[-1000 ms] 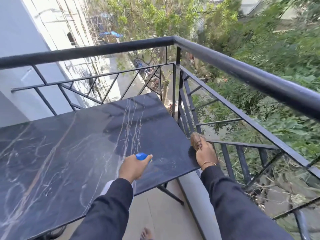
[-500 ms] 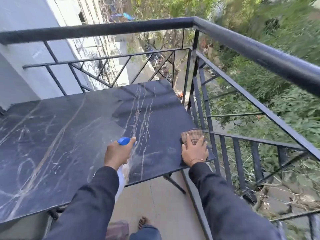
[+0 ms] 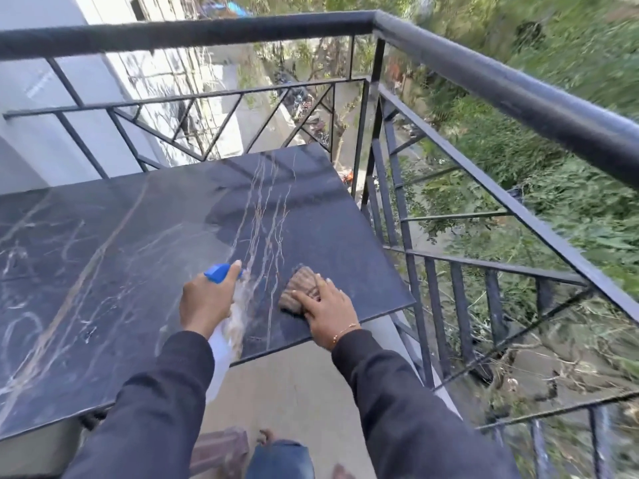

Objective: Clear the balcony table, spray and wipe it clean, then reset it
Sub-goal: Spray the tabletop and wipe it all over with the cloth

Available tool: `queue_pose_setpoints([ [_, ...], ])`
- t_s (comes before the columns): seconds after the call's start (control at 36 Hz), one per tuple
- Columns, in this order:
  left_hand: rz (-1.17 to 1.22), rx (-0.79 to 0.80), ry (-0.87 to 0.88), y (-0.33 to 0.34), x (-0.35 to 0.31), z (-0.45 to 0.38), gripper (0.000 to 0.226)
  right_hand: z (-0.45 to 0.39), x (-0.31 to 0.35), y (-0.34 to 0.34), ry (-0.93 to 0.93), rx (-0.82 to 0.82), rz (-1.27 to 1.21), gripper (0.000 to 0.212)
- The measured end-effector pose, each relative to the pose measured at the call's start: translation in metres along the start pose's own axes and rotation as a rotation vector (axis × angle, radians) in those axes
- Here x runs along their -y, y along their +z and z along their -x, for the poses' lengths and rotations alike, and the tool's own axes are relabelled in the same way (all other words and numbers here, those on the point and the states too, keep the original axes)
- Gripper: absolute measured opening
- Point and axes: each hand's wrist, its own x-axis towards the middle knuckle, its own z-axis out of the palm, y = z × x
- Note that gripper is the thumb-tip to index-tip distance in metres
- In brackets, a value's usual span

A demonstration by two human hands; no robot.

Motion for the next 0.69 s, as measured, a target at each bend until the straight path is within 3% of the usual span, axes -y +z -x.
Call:
queue_pose_setpoints([
  [0.19,0.025,0.038,0.028,0.002,0.000,0.001,0.033,0.019,-0.098,-0.046,0.510,-0.113,0.069,0.052],
  [0.33,0.021,0.070,0.028,0.004,-0.002,0.002,0.039,0.030,-0.079,-0.038,0.622,-0.135,0.045,0.056],
  [0.42,0.010,0.086,0.051,0.006,-0.003,0.003,0.036,0.031,-0.045,-0.029,0.582,-0.118,0.021,0.058],
  [0.58,-0.078,0.120,0.095,0.007,0.000,0.011,0.043,0.030,0.037,0.002,0.263,0.054,-0.004,0.057],
  [0.69,-0.115,0.140,0.128,0.008,0.004,0.014,0.047,0.037,0.048,0.011,0.110,0.113,-0.009,0.055],
])
